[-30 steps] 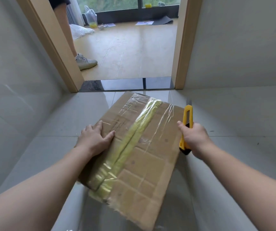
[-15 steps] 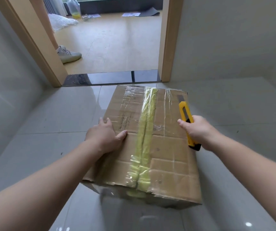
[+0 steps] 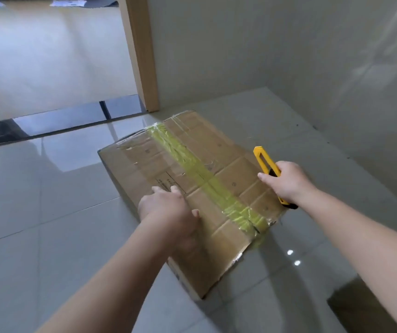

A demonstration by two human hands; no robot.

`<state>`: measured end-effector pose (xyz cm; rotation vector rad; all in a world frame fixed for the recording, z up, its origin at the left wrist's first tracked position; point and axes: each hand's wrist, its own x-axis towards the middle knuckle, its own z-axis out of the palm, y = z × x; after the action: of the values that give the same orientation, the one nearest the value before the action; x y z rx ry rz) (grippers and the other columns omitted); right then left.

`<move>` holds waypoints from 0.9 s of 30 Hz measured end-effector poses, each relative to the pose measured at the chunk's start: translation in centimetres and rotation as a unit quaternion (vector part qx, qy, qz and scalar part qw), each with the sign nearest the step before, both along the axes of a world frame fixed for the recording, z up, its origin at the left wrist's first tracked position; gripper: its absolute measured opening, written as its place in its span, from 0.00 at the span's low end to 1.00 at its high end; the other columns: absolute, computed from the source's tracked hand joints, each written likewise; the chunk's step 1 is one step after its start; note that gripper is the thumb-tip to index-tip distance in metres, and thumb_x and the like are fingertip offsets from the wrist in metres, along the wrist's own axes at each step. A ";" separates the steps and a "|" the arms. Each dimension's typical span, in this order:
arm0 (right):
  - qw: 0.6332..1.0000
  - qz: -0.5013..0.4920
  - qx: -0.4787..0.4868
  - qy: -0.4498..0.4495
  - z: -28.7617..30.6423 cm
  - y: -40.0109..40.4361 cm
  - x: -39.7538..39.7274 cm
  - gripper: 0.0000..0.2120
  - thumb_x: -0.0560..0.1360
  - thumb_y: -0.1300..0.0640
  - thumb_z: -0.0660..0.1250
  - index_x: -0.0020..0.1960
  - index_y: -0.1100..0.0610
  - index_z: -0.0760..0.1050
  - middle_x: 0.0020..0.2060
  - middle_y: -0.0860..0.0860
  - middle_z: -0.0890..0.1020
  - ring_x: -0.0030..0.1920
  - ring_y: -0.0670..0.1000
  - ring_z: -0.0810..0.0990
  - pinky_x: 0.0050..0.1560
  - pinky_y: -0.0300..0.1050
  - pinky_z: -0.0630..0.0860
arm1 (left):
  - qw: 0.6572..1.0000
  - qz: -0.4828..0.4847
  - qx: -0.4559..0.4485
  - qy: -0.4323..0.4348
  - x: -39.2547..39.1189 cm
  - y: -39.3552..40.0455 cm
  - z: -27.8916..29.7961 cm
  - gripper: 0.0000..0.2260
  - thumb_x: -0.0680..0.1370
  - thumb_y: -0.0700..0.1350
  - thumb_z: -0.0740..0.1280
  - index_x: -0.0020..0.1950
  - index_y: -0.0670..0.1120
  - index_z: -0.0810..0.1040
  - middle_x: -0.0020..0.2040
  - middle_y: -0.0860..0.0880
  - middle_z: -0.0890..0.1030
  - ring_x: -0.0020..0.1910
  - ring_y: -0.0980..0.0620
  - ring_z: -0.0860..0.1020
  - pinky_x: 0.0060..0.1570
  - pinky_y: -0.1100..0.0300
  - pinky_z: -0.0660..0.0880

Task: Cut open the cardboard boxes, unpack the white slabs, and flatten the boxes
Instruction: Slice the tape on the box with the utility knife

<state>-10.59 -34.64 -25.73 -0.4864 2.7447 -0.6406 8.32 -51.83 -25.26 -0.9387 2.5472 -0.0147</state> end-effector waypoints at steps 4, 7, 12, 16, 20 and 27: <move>0.996 -0.066 -0.041 0.037 0.6 4.6 2.2 0.21 0.73 0.48 0.69 0.32 0.55 0.62 0.27 0.51 0.67 0.28 0.54 0.66 0.31 0.45 0.64 | 0.992 -0.111 0.010 0.058 -1.6 1.1 2.1 0.22 0.75 0.67 0.55 0.52 0.49 0.74 0.43 0.54 0.75 0.44 0.48 0.75 0.33 0.61 0.61; 0.994 -0.095 -0.040 0.038 0.9 7.5 4.7 0.20 0.74 0.47 0.68 0.32 0.57 0.64 0.26 0.53 0.69 0.28 0.54 0.68 0.30 0.45 0.65 | 0.974 -0.196 0.048 0.100 -2.2 4.6 2.5 0.21 0.75 0.63 0.60 0.34 0.47 0.70 0.33 0.53 0.72 0.31 0.52 0.71 0.28 0.63 0.59; 0.957 -0.173 -0.206 -0.111 0.0 9.4 7.2 0.14 0.76 0.50 0.68 0.41 0.61 0.75 0.33 0.55 0.80 0.26 0.50 0.78 0.29 0.40 0.75 | 0.951 -0.297 0.063 0.063 -1.0 9.1 0.1 0.16 0.70 0.56 0.66 0.29 0.47 0.68 0.27 0.52 0.69 0.26 0.51 0.68 0.26 0.64 0.60; 0.914 -0.204 -0.307 -0.169 -1.9 10.2 8.8 0.11 0.77 0.51 0.66 0.42 0.58 0.72 0.32 0.54 0.78 0.24 0.50 0.76 0.24 0.38 0.72 | 0.952 -0.305 0.032 0.012 -0.4 9.1 -1.2 0.12 0.69 0.49 0.66 0.29 0.46 0.68 0.27 0.52 0.68 0.25 0.51 0.67 0.24 0.65 0.60; 0.890 -0.227 -0.319 -0.232 -2.4 13.0 9.9 0.08 0.80 0.55 0.61 0.45 0.58 0.73 0.38 0.55 0.78 0.26 0.50 0.78 0.29 0.40 0.73 | 0.961 -0.274 0.043 0.000 0.0 9.1 -0.2 0.11 0.70 0.50 0.64 0.31 0.45 0.72 0.27 0.51 0.71 0.27 0.51 0.69 0.26 0.63 0.64; 0.875 -0.204 -0.348 -0.268 -1.5 15.3 10.2 0.05 0.79 0.61 0.62 0.53 0.61 0.75 0.42 0.57 0.82 0.33 0.54 0.82 0.41 0.49 0.79 | 0.959 -0.280 0.029 0.043 1.6 9.6 0.1 0.10 0.73 0.49 0.60 0.35 0.46 0.72 0.32 0.49 0.74 0.34 0.48 0.75 0.31 0.61 0.70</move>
<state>-0.39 -19.36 -27.18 0.1527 2.0200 -1.6096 9.93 -42.22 -25.15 -0.1749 2.7897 -0.0646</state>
